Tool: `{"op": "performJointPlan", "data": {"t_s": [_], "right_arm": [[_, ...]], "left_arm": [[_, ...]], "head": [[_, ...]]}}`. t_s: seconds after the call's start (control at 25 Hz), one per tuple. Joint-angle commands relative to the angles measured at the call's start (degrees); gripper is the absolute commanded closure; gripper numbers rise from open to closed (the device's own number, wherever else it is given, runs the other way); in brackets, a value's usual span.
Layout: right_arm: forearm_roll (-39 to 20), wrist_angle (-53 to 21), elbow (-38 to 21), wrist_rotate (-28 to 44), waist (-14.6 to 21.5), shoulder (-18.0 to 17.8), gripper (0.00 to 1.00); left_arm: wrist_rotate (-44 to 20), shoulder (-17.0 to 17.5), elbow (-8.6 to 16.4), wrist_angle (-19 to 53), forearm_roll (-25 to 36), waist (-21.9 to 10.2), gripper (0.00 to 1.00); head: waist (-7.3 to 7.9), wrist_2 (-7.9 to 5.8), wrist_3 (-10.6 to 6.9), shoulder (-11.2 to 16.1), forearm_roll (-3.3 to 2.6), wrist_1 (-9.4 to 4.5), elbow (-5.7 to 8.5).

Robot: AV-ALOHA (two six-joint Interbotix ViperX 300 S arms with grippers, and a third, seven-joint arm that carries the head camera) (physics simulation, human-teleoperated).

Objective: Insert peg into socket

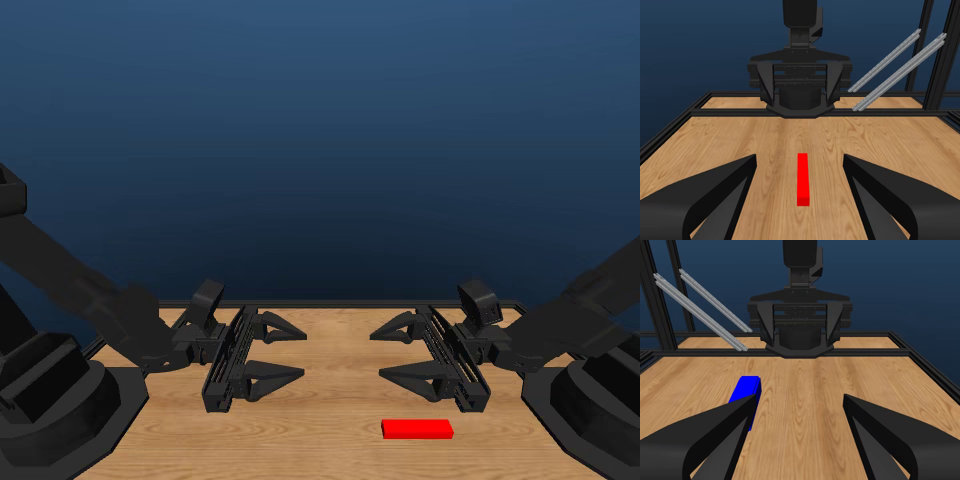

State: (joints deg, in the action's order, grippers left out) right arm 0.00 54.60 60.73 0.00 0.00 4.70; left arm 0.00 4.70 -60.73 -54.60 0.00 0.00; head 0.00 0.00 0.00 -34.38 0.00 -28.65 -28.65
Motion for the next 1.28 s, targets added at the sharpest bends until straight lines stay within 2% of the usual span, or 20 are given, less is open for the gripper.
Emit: {"op": "performJointPlan", "data": {"t_s": [0.04, 0.2, 0.36, 0.44, 0.64, 0.68, 0.72, 0.76, 0.8, 0.84, 0.88, 0.96, 1.0, 1.04, 1.08, 1.12, 1.16, 1.24, 1.28], "right_arm": [[8.2, -7.6, -1.8, 4.7, 4.2, 1.7, 0.00], [10.9, -9.4, -2.6, 4.4, 5.2, 2.2, 0.00], [11.8, -12.0, -2.9, 4.0, 5.1, 2.7, 0.00], [12.0, -13.2, -3.3, 4.2, 5.9, 1.4, 0.00], [12.9, -18.0, -5.5, 4.1, 6.5, -0.4, 0.00], [13.0, -18.8, -5.4, 4.4, 6.4, -1.1, 0.00], [13.0, -18.8, -5.6, 4.5, 6.3, -0.9, 0.00], [13.1, -18.8, -5.3, 4.9, 6.2, -1.2, 0.00], [13.0, -19.1, -5.1, 5.0, 6.0, -1.6, 0.00], [13.1, -19.1, -5.0, 5.4, 5.8, -1.7, 0.00], [13.1, -19.2, -4.9, 5.6, 5.7, -1.9, 0.00], [13.0, -19.5, -4.9, 5.9, 5.4, -2.3, 0.00], [13.0, -19.5, -5.1, 6.0, 5.4, -2.2, 0.00], [12.8, -19.5, -5.3, 6.1, 5.5, -2.2, 0.00], [12.8, -19.8, -5.1, 6.2, 5.2, -2.4, 0.00], [12.6, -19.7, -5.3, 6.3, 5.2, -2.3, 0.00], [12.5, -19.9, -5.4, 6.3, 5.2, -2.2, 0.00], [12.4, -20.2, -5.4, 6.2, 5.4, -2.0, 0.00], [12.4, -20.5, -5.4, 6.2, 5.5, -1.7, 0.00]], "left_arm": [[-5.3, 0.8, 0.2, -7.4, -3.7, -3.9, 0.00], [-6.4, -0.3, -0.1, -10.1, -4.9, -4.9, 0.00], [-6.8, -0.8, -0.4, -10.6, -6.3, -5.9, 0.00], [-7.6, -0.3, -0.1, -3.8, -10.6, -7.5, 0.00], [-6.0, 1.5, 0.5, 13.5, -20.9, -13.3, 0.00], [-6.2, 1.4, -0.3, 18.0, -23.1, -14.7, 0.00], [-5.9, 1.9, -0.6, 21.2, -24.7, -14.8, 0.00], [-6.4, 2.4, 0.1, 21.6, -25.1, -17.3, 0.00], [-6.5, 2.6, -0.7, 25.1, -25.1, -18.6, 0.00], [-7.9, 3.2, -0.2, 26.4, -26.2, -19.4, 0.00], [-8.2, 2.9, -0.8, 27.8, -26.5, -20.1, 0.00], [-9.9, 3.8, -0.9, 31.4, -26.8, -21.0, 0.00], [-11.2, 3.1, -1.7, 31.8, -26.3, -21.4, 0.00], [-11.5, 4.1, -0.3, 33.7, -26.7, -21.0, 0.00], [-9.8, 3.6, -1.5, 32.3, -28.4, -21.7, 0.00], [-13.2, 5.0, -1.1, 35.9, -24.5, -20.2, 0.00], [-13.2, 3.7, -1.2, 34.6, -25.8, -21.3, 0.00], [-12.0, 2.9, -1.9, 32.6, -26.1, -20.8, 0.00], [-16.4, 2.4, -1.1, 35.7, -24.0, -20.9, 0.00]], "head": [[0.17, 1.29, 0.00, 0.4, 0.31, -14.39, 4.69], [0.23, 1.39, -0.16, 0.5, 0.35, -15.21, 5.08], [0.40, 1.23, -0.05, 0.8, 0.37, -15.39, 5.15], [0.33, 1.27, 0.29, 1.4, 0.37, -15.34, 5.23], [-0.30, 1.67, 1.83, 3.2, 0.36, -16.31, 5.26], [-0.40, 2.01, 2.65, 3.9, 0.45, -16.70, 5.36], [-0.42, 2.18, 2.95, 4.1, 0.49, -16.81, 5.38], [-0.46, 2.55, 3.36, 4.6, 0.59, -16.99, 5.44], [-0.54, 2.79, 3.63, 5.0, 0.63, -17.22, 5.49], [-0.64, 2.95, 3.81, 5.3, 0.66, -17.31, 5.55], [-0.69, 3.05, 3.86, 5.5, 0.67, -17.44, 5.59], [-0.78, 3.26, 3.81, 6.2, 0.70, -17.75, 5.78], [-0.78, 3.34, 3.74, 6.3, 0.71, -17.79, 5.83], [-0.75, 3.38, 3.72, 6.5, 0.73, -17.89, 5.88], [-0.70, 3.41, 3.65, 6.8, 0.75, -17.96, 5.93], [-0.67, 3.42, 3.57, 6.9, 0.76, -17.99, 5.96], [-0.60, 3.41, 3.38, 7.2, 0.77, -18.14, 6.05], [-0.52, 3.42, 3.16, 7.5, 0.78, -18.19, 6.14], [-0.48, 3.44, 3.04, 7.6, 0.80, -18.20, 6.18]]}}
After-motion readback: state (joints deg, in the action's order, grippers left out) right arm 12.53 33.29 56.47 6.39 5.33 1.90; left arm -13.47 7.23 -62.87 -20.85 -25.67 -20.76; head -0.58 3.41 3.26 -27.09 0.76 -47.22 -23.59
